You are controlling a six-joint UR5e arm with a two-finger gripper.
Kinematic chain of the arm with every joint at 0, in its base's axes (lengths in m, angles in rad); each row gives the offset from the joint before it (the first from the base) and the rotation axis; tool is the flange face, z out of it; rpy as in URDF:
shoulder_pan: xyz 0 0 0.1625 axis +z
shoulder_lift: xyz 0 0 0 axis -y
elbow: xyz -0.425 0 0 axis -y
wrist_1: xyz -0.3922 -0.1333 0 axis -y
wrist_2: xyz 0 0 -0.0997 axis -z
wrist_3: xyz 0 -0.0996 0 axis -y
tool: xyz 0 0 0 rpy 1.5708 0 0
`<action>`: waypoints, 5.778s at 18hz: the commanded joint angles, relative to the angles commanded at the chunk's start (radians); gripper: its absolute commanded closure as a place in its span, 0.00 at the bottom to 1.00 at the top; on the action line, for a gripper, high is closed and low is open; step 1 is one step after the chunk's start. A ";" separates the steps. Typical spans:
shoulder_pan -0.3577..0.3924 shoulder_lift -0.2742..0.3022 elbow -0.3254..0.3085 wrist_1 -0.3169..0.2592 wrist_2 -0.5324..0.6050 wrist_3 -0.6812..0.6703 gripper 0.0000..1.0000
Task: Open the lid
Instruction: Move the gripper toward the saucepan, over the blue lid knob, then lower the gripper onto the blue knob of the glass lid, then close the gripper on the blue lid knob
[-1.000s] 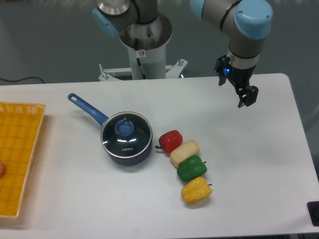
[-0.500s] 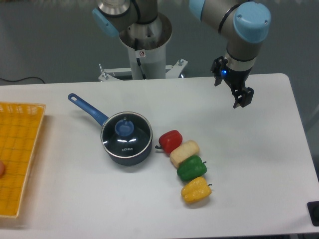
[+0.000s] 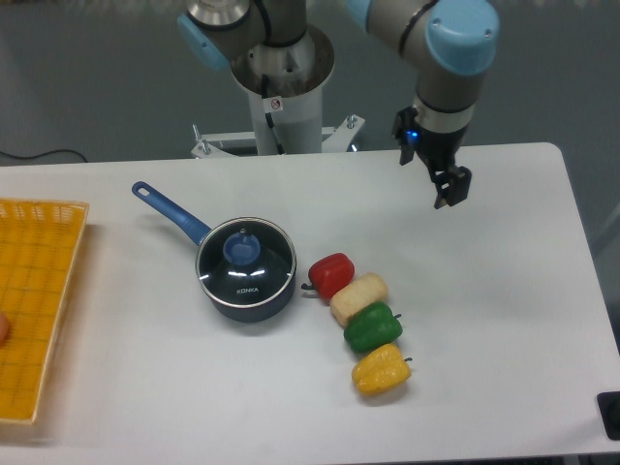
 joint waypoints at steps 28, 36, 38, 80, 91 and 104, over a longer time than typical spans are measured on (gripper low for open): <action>-0.365 -0.007 -0.178 0.241 -0.043 -0.164 0.00; -0.404 -0.054 -0.140 0.255 -0.034 -0.206 0.00; -0.416 -0.063 -0.138 0.253 -0.031 -0.210 0.00; -0.453 -0.160 -0.141 0.249 0.011 -0.221 0.00; -0.454 -0.161 -0.144 0.249 0.011 -0.221 0.12; -0.453 -0.160 -0.144 0.249 0.011 -0.210 0.41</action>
